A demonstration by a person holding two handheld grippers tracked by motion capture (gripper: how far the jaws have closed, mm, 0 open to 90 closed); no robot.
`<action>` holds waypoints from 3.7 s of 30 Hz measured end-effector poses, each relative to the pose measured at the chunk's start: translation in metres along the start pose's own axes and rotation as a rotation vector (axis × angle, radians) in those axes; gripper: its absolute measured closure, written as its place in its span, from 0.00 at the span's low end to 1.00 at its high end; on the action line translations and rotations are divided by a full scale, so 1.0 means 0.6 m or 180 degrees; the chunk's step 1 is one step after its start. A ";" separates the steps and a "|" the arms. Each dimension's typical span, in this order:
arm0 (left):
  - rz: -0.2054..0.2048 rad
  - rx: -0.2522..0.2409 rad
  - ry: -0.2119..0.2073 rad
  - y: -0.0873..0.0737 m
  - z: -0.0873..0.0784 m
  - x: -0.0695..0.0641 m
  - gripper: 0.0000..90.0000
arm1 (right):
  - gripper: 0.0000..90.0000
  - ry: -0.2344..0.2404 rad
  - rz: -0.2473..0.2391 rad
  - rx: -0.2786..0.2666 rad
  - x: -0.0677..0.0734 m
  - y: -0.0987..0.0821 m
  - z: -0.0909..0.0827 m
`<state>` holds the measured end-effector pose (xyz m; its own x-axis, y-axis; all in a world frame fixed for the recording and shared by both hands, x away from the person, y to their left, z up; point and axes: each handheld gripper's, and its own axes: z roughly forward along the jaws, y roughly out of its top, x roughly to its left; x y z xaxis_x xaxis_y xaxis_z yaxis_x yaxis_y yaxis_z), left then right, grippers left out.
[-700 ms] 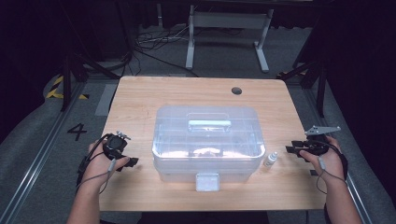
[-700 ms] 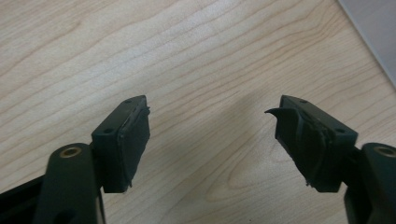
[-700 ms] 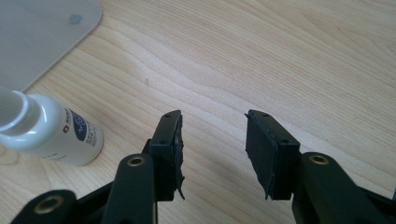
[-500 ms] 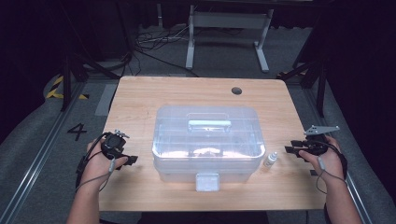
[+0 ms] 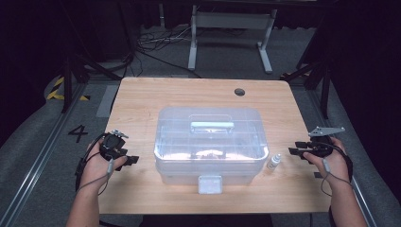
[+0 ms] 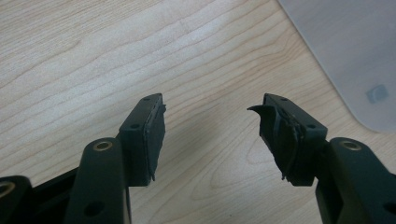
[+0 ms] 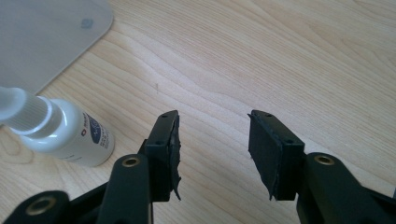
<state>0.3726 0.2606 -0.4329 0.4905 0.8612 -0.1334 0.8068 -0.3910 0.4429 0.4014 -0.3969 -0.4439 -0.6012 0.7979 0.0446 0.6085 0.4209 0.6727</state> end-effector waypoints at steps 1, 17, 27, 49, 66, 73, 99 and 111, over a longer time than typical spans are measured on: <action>0.0000 0.0003 -0.0001 0.000 0.000 0.000 0.45 | 0.60 0.0005 0.0000 -0.0005 0.001 0.001 -0.001; 0.0091 -0.0139 -0.0180 0.004 -0.025 -0.005 0.51 | 0.59 0.0035 -0.0026 -0.0070 0.006 0.009 -0.016; 0.0299 -0.0226 -0.0304 0.020 -0.065 -0.033 0.52 | 0.59 0.0032 -0.0013 -0.0058 0.004 0.008 -0.017; 0.0905 -0.0671 -0.0454 0.090 -0.184 -0.125 0.39 | 0.60 0.0081 -0.0036 -0.0049 0.011 0.008 -0.015; 0.1300 -0.0809 -0.0726 0.164 -0.187 -0.191 0.38 | 0.60 0.0045 0.0002 0.0000 0.017 -0.005 -0.020; 0.1463 -0.0752 -0.0729 0.193 -0.172 -0.214 0.36 | 0.60 0.0035 0.0014 0.0013 0.017 -0.010 -0.023; 0.1737 -0.0718 -0.0802 0.254 -0.088 -0.270 0.43 | 0.58 0.0064 0.0004 0.0029 0.021 -0.009 -0.016; 0.2001 -0.0606 -0.0729 0.261 -0.073 -0.283 0.76 | 0.58 0.0083 0.0002 0.0044 0.024 -0.008 -0.012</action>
<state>0.4014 0.0675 -0.3023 0.9198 0.3915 0.0250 0.2853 -0.7112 0.6425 0.3858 -0.3907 -0.4411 -0.6138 0.7868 0.0644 0.6160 0.4263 0.6624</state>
